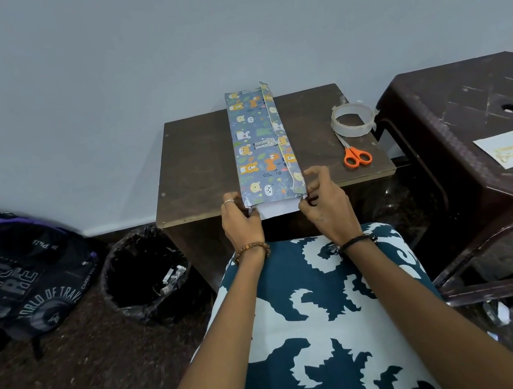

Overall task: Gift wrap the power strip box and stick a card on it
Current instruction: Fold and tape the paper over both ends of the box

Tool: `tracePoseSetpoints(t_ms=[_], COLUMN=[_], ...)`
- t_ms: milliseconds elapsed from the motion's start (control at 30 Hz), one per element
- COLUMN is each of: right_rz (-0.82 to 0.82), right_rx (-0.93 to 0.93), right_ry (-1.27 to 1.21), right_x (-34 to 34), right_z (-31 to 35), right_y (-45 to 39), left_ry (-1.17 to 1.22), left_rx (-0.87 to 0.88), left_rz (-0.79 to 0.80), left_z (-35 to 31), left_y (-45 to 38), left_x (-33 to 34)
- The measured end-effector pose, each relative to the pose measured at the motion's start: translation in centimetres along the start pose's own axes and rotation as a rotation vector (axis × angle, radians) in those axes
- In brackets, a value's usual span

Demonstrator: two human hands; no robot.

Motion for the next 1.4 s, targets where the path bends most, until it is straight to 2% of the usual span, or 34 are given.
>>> tracePoseSetpoints(t_ms=[467,600,833,1100,1233,1400], right_rz=[0.035,0.061,-0.079,-0.057,-0.032,-0.071], right_rx=[-0.014,-0.039,-0.043,-0.026,-0.022,-0.054], right_ry=[-0.09,-0.042,-0.062,-0.01,0.013,0.07], right_x=[0.3,0.8,-0.7,-0.3,0.1,-0.4], right_z=[-0.5,-0.3,-0.1,-0.6,-0.8,-0.4], right_y=[-0.3,-0.2,-0.4,-0.9,-1.3,-1.7], left_ry=[0.067,0.067,0.051,-0.061,-0.016,0.078], left_rx=[-0.036,-0.038,-0.03,-0.057,0.047,0.212], left_rz=[0.044,0.067,0.048,0.004,0.001,0.076], left_z=[-0.3,-0.4,-0.3,-0.2,-0.9,-2.0], left_y=[0.3,0.5,0.6,-0.6,-1.0,-1.1], left_x=[0.0,0.2,0.1,-0.3,0.1,0.6])
Point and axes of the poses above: each hand's wrist, its own y-axis away from the middle knuckle, its own x-axis out of the palm, z = x × y, the point moved 9 cm from there along -y, towards the middle knuckle, and after that the axes turned 12 degrees about y, right-handed, at the moved point
